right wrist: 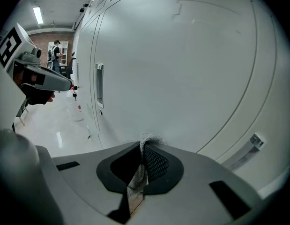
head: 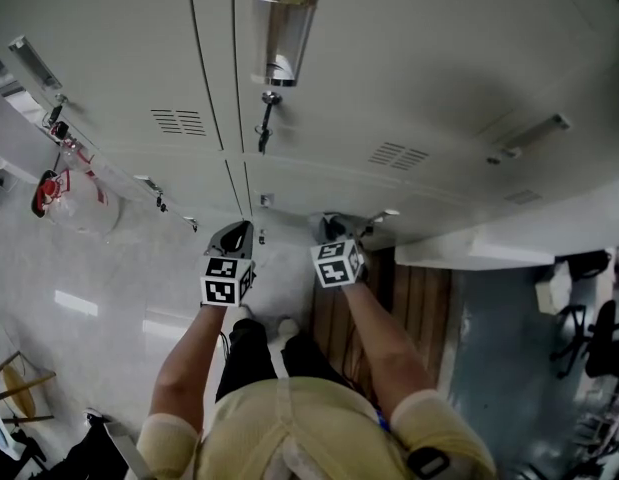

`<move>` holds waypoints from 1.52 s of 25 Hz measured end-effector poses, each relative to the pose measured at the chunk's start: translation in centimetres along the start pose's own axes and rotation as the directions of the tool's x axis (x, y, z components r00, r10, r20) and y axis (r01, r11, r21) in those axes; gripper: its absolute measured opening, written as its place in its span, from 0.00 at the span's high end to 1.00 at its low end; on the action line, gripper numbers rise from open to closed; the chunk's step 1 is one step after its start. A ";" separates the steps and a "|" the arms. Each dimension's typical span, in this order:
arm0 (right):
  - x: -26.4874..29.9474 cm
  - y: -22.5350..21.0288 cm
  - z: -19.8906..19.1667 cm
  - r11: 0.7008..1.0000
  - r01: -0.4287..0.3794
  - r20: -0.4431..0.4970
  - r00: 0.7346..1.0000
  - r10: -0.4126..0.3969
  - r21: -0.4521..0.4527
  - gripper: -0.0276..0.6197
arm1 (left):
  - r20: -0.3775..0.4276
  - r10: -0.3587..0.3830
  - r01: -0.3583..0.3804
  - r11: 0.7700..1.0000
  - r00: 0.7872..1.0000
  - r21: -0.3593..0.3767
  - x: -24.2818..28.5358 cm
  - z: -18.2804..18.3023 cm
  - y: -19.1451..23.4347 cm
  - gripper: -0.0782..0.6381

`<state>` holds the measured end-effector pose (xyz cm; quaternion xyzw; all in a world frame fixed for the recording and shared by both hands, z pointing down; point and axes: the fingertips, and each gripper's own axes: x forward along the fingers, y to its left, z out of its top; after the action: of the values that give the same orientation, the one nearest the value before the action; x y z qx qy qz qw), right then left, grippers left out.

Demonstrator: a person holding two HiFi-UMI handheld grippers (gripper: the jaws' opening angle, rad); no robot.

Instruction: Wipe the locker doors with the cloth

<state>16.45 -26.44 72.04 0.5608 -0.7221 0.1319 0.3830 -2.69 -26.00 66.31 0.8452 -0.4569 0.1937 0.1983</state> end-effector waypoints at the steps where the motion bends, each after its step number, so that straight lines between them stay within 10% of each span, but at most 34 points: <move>1: -0.2 -0.2 0.0 1.000 0.004 0.004 1.000 -0.004 0.004 0.95 | 0.000 -0.001 0.001 1.000 1.000 0.001 0.0 0.1 -0.1 0.89; 38: -10.7 -0.9 4.5 0.997 0.027 0.168 0.985 -0.039 0.078 0.95 | 0.041 0.007 -0.011 0.994 0.999 0.105 -6.2 3.4 -3.9 0.89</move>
<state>16.29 -21.93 61.26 0.5959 -0.7373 0.1044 0.3008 -1.98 -21.45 59.67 0.8562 -0.4539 0.2009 0.1434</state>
